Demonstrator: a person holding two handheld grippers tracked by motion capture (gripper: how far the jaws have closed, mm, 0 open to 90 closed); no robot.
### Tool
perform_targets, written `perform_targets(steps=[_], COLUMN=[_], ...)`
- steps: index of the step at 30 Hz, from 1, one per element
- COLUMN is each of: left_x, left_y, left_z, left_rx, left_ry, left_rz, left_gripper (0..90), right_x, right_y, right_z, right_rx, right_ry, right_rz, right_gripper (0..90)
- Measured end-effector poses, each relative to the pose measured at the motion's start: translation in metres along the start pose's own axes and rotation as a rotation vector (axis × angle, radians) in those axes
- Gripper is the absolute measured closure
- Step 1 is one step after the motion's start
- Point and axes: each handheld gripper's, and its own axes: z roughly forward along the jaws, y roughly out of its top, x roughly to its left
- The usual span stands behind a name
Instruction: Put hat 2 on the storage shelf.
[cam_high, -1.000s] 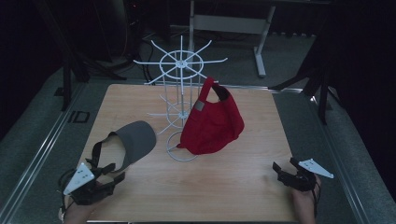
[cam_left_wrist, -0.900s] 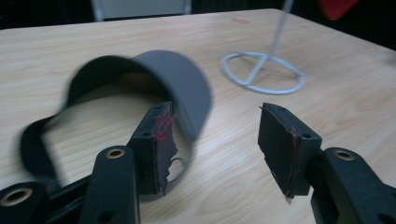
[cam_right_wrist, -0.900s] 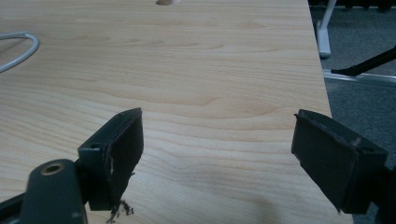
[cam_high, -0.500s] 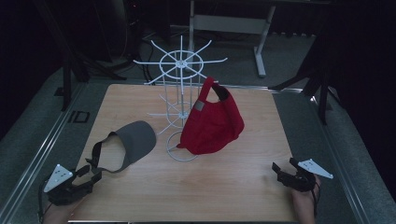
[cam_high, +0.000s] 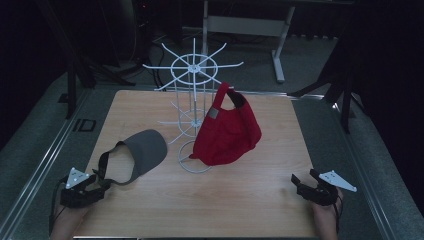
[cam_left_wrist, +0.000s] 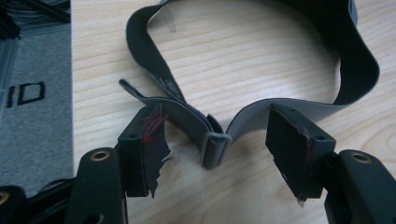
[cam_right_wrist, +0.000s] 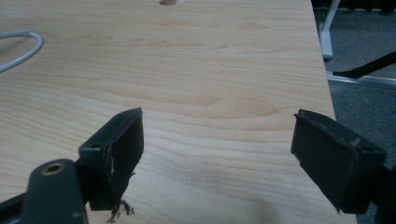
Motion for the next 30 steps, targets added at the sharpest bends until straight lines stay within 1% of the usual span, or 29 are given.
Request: perform_targets(steps=[2,4,7,8,10,11,12,13,15,16,17,18,19,20,22,23,24,25,26,27,28,29,30], left_x=[0.001,0.002,0.003,0.004,0.004,0.004,0.004,0.004,0.003,0.003,0.003,0.004,0.003,0.002,-0.001,-0.001,-0.003,-0.004,-0.005,-0.007,-0.008,-0.009,-0.009], left_y=[0.002,0.003,0.005,0.005,0.007,0.007,0.008,0.008,0.008,0.008,0.008,0.008,0.008,0.008,0.009,0.009,0.012,0.014,0.016,0.018,0.02,0.022,0.024], left_z=[0.004,0.007,0.01,0.011,0.013,0.013,0.013,0.013,0.014,0.014,0.014,0.013,0.013,0.013,0.01,0.01,0.007,0.005,0.003,0.002,0.0,-0.002,-0.004], left_rx=[0.013,0.016,0.015,0.019,0.037,0.037,0.042,0.042,0.041,0.042,0.042,0.044,0.042,0.036,0.011,0.011,-0.017,-0.034,-0.052,-0.062,-0.076,-0.093,-0.102], left_ry=[-0.004,-0.018,-0.036,-0.039,-0.03,-0.03,-0.018,-0.013,0.003,0.008,0.008,0.011,0.002,-0.003,-0.015,-0.015,-0.035,-0.053,-0.068,-0.066,-0.075,-0.078,-0.079], left_rz=[0.004,-0.012,-0.029,-0.026,-0.015,-0.015,-0.023,-0.024,-0.023,-0.023,-0.023,-0.02,-0.007,0.015,0.029,0.029,0.033,0.037,0.052,0.064,0.072,0.086,0.092], left_gripper=[38.5,39.1,43.4,45.3,49.5,52.5,52.5,58.5,63.9,68.6,74.1,74.1,80.5,81.2,82.4,83.9,83.9,85.4,85.4,85.5,85.6,85.6,85.6], right_x=[0.0,0.0,0.0,0.0,0.001,0.001,0.001,0.001,0.0,0.0,0.0,0.0,0.0,0.0,0.0,0.0,0.0,-0.001,-0.001,-0.001,-0.001,-0.001,-0.001], right_y=[0.0,0.0,0.0,0.0,0.0,0.0,0.0,0.0,0.0,0.0,0.0,0.0,0.0,0.0,0.0,0.0,0.0,0.0,0.0,0.0,0.0,0.0,0.0], right_z=[0.0,0.0,0.0,0.0,0.0,0.0,0.0,0.001,0.001,0.001,0.001,0.001,0.001,0.001,0.001,0.001,0.001,0.0,0.0,0.0,0.0,0.0,0.0], right_rx=[0.003,0.004,0.004,0.006,0.007,0.007,0.008,0.008,0.009,0.008,0.008,0.008,0.01,0.009,0.008,0.008,0.008,0.006,0.005,0.004,0.003,0.0,0.0], right_ry=[0.0,-0.002,-0.001,-0.001,-0.003,-0.003,-0.003,-0.002,0.0,-0.001,-0.001,-0.001,-0.001,-0.001,-0.001,-0.001,0.0,0.001,0.001,0.0,0.001,0.0,0.002], right_rz=[-0.002,-0.003,-0.003,-0.003,-0.007,-0.007,-0.007,-0.008,-0.004,-0.002,-0.002,-0.002,-0.003,-0.003,0.001,0.001,0.002,0.004,0.005,0.006,0.008,0.008,0.007], right_gripper=[17.0,16.9,17.0,16.9,16.9,16.9,17.0,17.0,17.0,17.0,17.0,17.0,17.0,17.0,17.0,17.0,17.1,17.0,17.1,17.1,17.1,17.1,17.0])
